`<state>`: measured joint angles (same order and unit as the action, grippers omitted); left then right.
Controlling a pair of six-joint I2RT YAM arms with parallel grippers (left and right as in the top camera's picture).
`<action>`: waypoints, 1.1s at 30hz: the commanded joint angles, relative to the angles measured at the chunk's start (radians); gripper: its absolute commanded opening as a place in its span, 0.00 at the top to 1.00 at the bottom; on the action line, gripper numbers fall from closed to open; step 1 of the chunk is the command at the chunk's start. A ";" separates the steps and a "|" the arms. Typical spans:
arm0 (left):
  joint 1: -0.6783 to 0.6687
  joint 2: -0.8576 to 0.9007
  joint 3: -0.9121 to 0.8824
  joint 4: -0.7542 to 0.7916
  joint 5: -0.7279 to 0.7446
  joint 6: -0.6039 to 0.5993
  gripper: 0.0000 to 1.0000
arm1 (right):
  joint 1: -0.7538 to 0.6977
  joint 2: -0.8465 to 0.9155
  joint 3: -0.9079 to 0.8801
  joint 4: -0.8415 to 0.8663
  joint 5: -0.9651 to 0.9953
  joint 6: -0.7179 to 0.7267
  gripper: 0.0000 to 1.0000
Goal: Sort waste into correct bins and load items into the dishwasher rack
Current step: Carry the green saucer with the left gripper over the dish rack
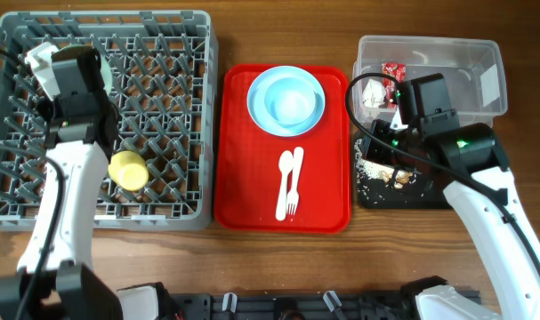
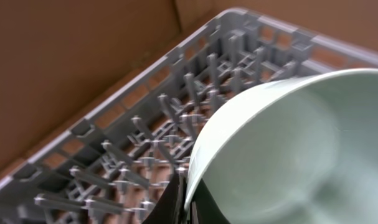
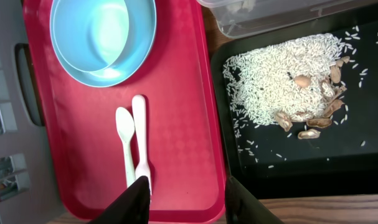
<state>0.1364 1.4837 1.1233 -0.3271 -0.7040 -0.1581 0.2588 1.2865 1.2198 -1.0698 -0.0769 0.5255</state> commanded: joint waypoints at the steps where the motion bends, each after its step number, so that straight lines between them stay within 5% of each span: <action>1: -0.002 0.105 0.010 0.051 -0.198 0.177 0.96 | -0.001 -0.009 0.009 -0.001 0.018 -0.021 0.60; 4: -0.022 0.151 0.010 0.095 -0.214 0.267 0.96 | -0.002 -0.009 0.009 -0.001 0.018 -0.029 0.60; 26: -0.102 0.239 0.010 0.175 -0.177 0.290 0.96 | -0.001 -0.009 0.009 -0.005 0.018 -0.054 0.60; 33: -0.109 0.238 0.010 0.358 -0.330 0.545 0.96 | -0.002 -0.009 0.009 -0.006 0.018 -0.053 0.60</action>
<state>0.0319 1.7119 1.1252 -0.0219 -0.9337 0.2321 0.2588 1.2865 1.2198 -1.0744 -0.0769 0.4911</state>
